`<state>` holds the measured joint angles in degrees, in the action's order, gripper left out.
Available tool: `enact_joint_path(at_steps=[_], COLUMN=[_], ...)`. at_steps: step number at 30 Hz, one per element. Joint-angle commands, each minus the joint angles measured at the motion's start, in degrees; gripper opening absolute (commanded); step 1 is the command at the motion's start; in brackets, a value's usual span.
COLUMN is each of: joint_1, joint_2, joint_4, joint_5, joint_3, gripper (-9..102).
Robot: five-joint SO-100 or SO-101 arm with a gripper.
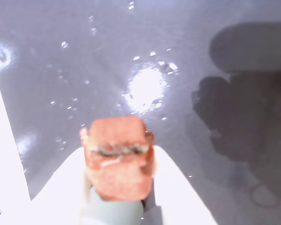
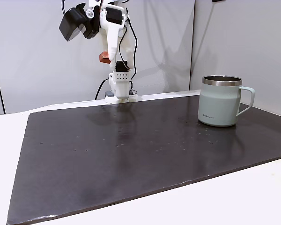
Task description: Grasp a cube and put it in the cup.
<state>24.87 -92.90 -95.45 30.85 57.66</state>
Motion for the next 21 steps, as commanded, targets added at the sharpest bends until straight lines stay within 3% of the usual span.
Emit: enact_joint_path(at_steps=[1, 11, 21], joint_1=[-2.8, -15.9, -28.3], joint_2=[-2.9, 9.8, 20.4], joint_4=[-0.4, -6.9, -7.0], joint_5=[-1.8, -13.4, -22.7], joint_3=[-5.1, -23.7, -35.9], gripper=[1, 0, 0])
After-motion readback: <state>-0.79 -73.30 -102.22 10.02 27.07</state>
